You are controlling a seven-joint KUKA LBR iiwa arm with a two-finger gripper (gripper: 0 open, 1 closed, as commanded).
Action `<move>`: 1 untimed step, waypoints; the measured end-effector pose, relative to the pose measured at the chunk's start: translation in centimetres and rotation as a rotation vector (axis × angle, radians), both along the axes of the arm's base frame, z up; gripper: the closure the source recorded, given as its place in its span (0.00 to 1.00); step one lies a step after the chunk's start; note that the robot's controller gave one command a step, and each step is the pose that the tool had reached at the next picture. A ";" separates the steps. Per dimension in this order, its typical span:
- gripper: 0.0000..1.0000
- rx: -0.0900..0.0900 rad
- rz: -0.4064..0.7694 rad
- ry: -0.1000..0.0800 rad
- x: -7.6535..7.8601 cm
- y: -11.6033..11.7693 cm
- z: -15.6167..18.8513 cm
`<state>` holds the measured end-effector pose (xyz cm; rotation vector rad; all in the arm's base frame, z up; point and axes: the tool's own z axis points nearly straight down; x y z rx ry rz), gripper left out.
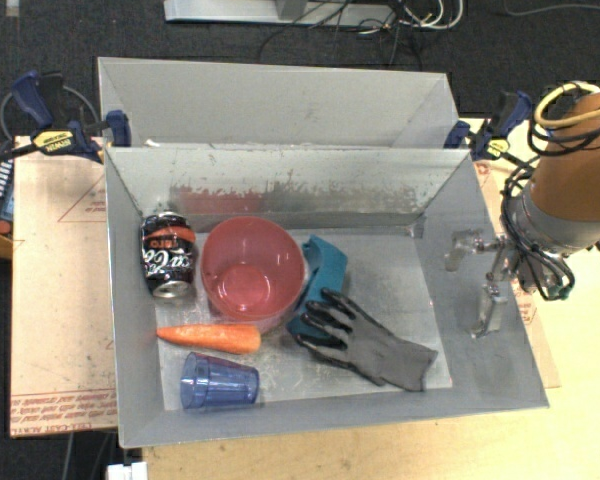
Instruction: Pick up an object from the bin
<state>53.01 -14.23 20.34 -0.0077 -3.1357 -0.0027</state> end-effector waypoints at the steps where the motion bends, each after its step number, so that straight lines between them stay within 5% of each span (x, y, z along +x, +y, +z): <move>1: 0.00 -0.001 0.006 -0.008 0.2 0.1 0.5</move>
Offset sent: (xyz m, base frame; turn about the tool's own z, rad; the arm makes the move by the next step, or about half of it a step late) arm 0.0064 0.0790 -0.1334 0.1940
